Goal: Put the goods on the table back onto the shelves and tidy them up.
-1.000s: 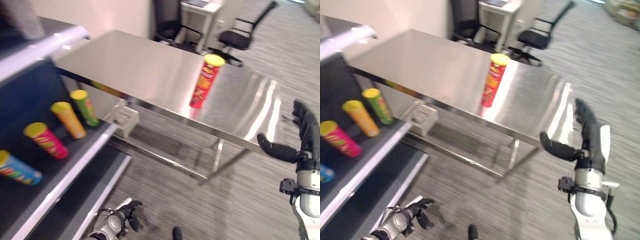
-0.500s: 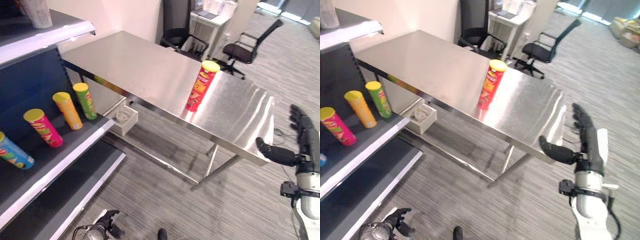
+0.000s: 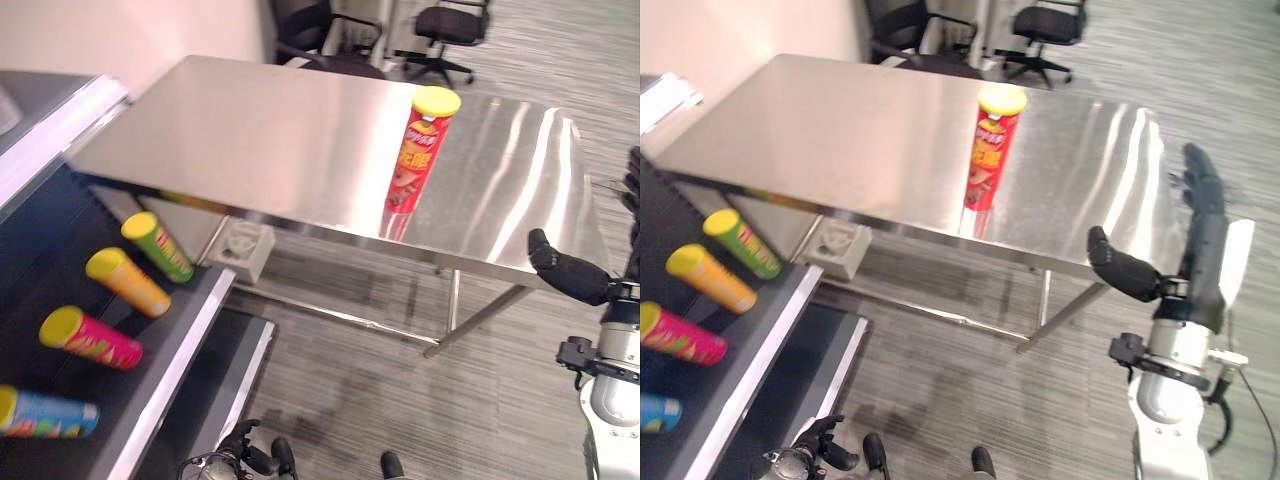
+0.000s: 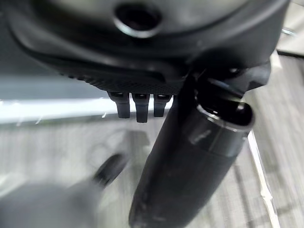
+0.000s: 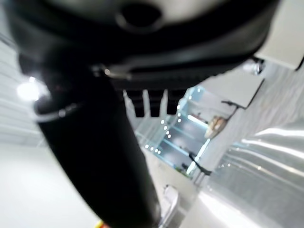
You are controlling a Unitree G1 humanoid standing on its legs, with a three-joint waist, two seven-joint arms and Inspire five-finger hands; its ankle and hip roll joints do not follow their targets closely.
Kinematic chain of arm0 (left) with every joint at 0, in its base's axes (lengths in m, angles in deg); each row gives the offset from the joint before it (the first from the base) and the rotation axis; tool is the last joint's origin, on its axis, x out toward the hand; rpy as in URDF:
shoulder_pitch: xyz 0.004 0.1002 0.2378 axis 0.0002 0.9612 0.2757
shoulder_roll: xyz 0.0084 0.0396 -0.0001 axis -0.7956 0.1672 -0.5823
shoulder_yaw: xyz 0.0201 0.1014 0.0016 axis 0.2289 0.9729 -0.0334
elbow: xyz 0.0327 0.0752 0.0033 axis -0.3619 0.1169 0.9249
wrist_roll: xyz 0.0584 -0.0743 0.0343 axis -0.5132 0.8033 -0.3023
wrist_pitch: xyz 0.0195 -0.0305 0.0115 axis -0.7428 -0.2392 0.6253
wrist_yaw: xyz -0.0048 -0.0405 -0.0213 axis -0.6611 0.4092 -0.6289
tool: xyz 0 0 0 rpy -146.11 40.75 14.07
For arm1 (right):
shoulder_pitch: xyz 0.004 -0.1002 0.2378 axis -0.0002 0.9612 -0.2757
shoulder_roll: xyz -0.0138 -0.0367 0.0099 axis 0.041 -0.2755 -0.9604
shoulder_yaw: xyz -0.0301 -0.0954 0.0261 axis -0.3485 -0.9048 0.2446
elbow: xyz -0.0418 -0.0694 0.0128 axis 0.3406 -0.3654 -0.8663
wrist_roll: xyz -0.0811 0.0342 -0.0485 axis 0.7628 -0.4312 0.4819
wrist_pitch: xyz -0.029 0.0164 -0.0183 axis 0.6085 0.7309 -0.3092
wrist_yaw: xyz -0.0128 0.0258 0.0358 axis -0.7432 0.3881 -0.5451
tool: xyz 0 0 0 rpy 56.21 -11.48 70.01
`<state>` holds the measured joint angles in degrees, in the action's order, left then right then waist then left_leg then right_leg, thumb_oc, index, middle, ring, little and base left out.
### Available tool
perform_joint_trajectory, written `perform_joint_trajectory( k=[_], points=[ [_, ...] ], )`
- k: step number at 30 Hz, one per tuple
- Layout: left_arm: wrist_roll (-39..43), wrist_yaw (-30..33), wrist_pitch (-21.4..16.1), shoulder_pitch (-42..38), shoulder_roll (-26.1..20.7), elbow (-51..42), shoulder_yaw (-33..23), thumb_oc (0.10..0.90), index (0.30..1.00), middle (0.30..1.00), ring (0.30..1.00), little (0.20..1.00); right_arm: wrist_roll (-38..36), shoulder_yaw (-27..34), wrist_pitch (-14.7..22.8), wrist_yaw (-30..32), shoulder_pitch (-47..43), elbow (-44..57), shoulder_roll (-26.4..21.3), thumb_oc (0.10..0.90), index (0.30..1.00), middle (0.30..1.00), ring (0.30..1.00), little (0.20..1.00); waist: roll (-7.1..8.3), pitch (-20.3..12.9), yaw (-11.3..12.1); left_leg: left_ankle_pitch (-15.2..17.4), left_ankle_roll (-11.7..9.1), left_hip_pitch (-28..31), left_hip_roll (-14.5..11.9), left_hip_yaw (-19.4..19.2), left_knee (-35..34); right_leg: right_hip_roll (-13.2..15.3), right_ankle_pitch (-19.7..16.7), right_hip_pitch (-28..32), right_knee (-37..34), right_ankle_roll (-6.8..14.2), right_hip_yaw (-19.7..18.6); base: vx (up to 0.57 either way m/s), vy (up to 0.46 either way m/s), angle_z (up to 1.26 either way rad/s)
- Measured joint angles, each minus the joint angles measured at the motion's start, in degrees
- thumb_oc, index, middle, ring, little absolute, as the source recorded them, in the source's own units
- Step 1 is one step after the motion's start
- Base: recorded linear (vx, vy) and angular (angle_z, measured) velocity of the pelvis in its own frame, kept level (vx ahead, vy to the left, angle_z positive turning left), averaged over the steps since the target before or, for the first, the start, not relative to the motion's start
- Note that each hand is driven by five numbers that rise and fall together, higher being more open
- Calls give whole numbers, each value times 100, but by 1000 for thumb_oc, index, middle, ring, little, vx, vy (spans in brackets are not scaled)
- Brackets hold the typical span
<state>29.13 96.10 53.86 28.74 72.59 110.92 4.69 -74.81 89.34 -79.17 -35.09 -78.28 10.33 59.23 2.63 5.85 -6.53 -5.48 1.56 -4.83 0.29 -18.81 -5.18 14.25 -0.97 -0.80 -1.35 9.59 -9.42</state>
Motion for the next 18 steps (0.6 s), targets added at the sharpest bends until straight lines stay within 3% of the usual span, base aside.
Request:
perform_joint_trajectory(
  k=[5,8,10,12,13,14,15,16,18],
  points=[
    [-107,7,-76,-286,203,-416,484,800,900,900,900,900,9,-252,0,1,-76,-25,44,800,900,900,900,900,-13,2,99,79,112,200,96,30,1,-33,-25,-288,893,147,2,78,119,-2],
    [-186,-71,-106,-120,356,-444,806,800,900,900,900,900,27,-313,5,56,-219,-108,100,800,900,900,900,900,-153,46,106,132,231,448,85,-16,2,-108,-63,-928,2486,336,16,72,101,-11],
    [-218,-138,-139,38,337,-424,812,800,900,900,900,900,23,-318,9,131,-209,-128,137,800,900,900,900,900,-173,60,110,246,382,604,81,43,4,-58,14,-1218,3121,268,151,80,18,-8],
    [-220,-156,-134,162,267,-403,736,800,900,900,900,900,19,-323,111,123,-236,-77,133,800,900,900,900,900,-184,110,132,428,437,623,66,76,5,3,289,-1491,3098,83,442,124,-72,-18],
    [-230,-158,-110,181,227,-355,692,800,900,900,900,900,-59,-339,163,77,-273,-58,121,800,900,900,900,900,-243,178,149,592,430,622,1,186,5,-138,466,-1626,2898,-31,530,135,-129,-35],
    [-241,-162,-55,177,189,-318,626,800,900,900,900,900,-140,-410,218,55,-371,-56,142,800,900,900,900,900,-335,266,151,660,243,624,-105,232,5,-356,618,-1749,2593,-139,564,142,-184,-11],
    [-294,-161,-42,128,183,-187,574,800,900,900,900,900,-305,-422,305,41,-344,2,144,800,900,900,900,900,-481,384,13,620,195,628,-209,327,4,-696,543,-1809,1702,-153,556,136,-172,23],
    [-326,-162,-43,119,182,-150,563,800,900,900,900,900,-431,-417,307,60,-345,3,150,800,900,900,900,900,-506,401,-104,627,178,666,-223,418,2,-870,468,-1818,1184,-101,381,113,-158,52],
    [-327,-162,-81,125,131,-166,655,800,900,900,900,900,-594,-416,327,103,-341,23,175,800,900,900,900,900,-385,378,-222,598,47,771,-115,501,-3,-869,32,-1750,481,-30,136,110,-154,79]
  ],
)
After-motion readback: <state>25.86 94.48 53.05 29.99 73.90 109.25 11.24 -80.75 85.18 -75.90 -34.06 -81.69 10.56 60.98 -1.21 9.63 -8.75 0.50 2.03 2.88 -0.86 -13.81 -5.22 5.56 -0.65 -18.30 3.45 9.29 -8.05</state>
